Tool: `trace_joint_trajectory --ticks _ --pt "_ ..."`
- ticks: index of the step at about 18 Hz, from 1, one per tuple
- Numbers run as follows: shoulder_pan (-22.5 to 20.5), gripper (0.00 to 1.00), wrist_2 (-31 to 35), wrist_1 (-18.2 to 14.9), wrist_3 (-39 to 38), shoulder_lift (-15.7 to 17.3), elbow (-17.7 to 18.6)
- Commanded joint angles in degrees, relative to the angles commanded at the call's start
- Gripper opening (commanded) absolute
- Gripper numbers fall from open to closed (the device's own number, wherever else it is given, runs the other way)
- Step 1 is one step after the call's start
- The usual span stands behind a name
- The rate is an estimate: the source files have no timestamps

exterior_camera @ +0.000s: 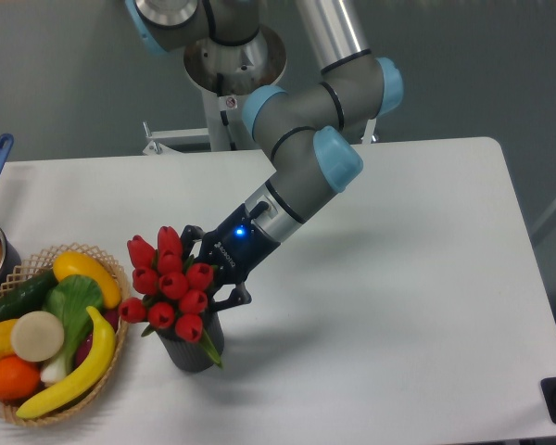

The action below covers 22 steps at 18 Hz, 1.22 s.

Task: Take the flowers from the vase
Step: 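Lower the gripper around the tulip stems and close it on them, then lift the gripped tulips up out of the black vase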

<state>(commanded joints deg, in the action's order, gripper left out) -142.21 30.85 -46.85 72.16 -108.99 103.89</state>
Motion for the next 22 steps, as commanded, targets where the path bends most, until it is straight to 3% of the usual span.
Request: trace_joint_trajectory --ticks 11,22 --pt "-1.4 0.41 -2.81 0.0 -5.88 4.04 -0.7" --pt "-1.67 0.41 -3.87 -0.09 -13.71 7.21 -5.18"
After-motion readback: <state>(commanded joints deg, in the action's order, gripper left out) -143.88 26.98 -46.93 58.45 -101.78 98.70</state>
